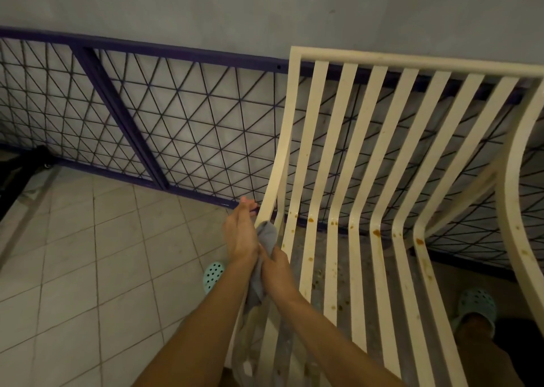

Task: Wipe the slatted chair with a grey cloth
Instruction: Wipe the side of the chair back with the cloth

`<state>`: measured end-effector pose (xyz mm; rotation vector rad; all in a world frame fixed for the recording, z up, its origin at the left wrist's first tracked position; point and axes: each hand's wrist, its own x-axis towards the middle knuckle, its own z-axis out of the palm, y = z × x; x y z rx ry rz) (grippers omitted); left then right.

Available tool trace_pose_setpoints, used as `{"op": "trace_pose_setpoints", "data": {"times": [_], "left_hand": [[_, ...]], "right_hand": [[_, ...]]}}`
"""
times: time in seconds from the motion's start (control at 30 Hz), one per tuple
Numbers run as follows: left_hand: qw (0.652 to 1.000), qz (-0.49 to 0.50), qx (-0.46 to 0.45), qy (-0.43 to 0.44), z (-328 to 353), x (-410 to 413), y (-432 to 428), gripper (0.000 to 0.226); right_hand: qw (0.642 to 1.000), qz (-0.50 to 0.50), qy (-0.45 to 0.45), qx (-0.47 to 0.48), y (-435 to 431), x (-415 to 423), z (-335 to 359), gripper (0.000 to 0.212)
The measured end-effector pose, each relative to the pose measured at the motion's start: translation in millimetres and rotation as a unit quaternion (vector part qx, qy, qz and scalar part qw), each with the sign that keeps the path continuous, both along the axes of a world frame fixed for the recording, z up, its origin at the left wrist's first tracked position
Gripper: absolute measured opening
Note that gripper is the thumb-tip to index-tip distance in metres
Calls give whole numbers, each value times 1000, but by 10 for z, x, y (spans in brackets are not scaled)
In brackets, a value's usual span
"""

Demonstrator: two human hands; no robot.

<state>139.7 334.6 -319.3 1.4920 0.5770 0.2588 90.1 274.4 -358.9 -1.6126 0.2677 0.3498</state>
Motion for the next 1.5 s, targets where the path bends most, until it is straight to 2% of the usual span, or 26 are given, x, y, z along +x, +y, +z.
{"op": "trace_pose_setpoints", "data": {"times": [0.2, 0.27, 0.37, 0.53, 0.67, 0.83, 0.97, 1.2, 1.33, 1.5], "left_hand": [[998, -20, 50, -13, 14, -58, -40, 34], [999, -23, 41, -11, 23, -53, -52, 34], [999, -29, 30, -17, 7, -48, -52, 35], [998, -43, 38, -37, -9, -40, -54, 23], [995, -45, 73, -41, -4, -41, -39, 23], [995, -48, 79, -47, -33, -20, -34, 21], [996, -40, 74, -43, -37, -1, -39, 23], [991, -34, 128, -31, -176, 43, -3, 32], [987, -27, 154, -43, -185, 36, 2, 31], [985, -25, 169, -36, -151, 18, -10, 30]], "right_hand": [[996, 68, 0, -57, -108, 353, 159, 24], [996, 61, 0, -68, -114, 519, 190, 24], [996, 42, 6, -77, -105, 796, 215, 38], [999, 3, 11, -51, -126, 1213, 224, 39], [998, -21, -7, -54, -120, 1491, 210, 41], [997, -55, -11, -49, -21, 1366, 24, 51], [999, -37, -3, -24, -23, 1095, 29, 42], [999, -8, -16, -33, -56, 561, 10, 37], [996, 41, -11, -83, -143, 738, 107, 30], [989, 58, -31, -132, -263, 1179, 178, 42]]}}
